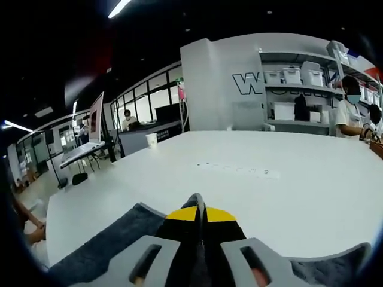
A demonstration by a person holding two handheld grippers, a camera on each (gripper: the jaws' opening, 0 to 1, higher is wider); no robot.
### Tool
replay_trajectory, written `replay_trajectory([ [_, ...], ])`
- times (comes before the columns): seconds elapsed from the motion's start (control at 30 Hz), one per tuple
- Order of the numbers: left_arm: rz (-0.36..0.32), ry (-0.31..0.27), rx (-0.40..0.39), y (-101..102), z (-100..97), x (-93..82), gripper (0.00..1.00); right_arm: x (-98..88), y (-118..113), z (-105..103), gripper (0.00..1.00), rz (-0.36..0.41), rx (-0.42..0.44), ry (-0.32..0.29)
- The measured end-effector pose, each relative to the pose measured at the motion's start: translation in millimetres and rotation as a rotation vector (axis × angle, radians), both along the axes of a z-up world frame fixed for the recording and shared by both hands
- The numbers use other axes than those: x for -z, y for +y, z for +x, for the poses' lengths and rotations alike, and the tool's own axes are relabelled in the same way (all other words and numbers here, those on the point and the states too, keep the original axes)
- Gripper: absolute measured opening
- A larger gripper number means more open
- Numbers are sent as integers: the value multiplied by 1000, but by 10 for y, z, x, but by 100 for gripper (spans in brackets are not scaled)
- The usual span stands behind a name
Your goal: Open the folded towel by lifting each exposed corner and separating the folded layers until the towel lies flat within the target outline without major curled edges
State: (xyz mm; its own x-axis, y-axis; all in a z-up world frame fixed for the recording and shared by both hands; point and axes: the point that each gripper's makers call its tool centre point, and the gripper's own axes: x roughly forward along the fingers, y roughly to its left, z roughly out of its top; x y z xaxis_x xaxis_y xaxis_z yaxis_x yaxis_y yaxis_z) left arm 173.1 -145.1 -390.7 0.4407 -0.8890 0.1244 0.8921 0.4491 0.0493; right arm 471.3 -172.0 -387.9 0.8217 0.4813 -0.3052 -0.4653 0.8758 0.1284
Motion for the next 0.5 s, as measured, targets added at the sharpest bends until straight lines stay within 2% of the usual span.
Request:
replay_trajectory([
  [0.5,-2,-1,10,48,-3,-50,1,-52,45,-13,0,14,-9,7],
])
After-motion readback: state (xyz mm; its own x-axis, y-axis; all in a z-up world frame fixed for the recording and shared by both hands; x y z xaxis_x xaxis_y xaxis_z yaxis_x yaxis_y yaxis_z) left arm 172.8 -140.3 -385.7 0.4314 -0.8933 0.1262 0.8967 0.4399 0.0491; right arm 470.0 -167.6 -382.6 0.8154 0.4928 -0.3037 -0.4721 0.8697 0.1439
